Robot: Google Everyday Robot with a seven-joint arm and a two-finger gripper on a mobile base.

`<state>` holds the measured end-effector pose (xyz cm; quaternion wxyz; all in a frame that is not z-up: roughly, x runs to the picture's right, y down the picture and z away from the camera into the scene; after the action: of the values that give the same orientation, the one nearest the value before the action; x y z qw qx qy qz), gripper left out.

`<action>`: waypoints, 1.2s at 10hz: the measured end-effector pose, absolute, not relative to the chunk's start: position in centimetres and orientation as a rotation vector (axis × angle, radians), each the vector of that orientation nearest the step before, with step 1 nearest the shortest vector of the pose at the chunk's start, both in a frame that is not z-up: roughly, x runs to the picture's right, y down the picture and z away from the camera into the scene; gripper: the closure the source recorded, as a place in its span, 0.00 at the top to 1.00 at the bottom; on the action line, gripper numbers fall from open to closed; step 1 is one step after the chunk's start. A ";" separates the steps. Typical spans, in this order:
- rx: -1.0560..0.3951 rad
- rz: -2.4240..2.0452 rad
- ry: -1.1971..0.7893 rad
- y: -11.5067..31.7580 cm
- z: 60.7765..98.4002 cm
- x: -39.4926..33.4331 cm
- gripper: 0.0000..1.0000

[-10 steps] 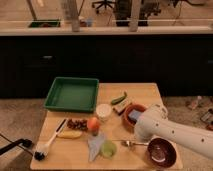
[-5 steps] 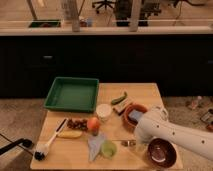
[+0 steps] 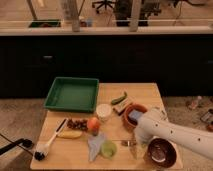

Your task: Place fork in paper cup

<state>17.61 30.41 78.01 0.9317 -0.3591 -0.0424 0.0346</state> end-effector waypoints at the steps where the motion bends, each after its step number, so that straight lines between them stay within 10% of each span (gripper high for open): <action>1: -0.743 0.076 -0.083 30.8 78.2 17.8 0.79; 9: -0.763 0.071 -0.081 30.9 78.2 17.8 0.05; 12: -0.766 0.069 -0.079 31.1 78.1 17.8 0.00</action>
<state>17.84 31.10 78.07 0.9263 -0.3734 -0.0387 0.0339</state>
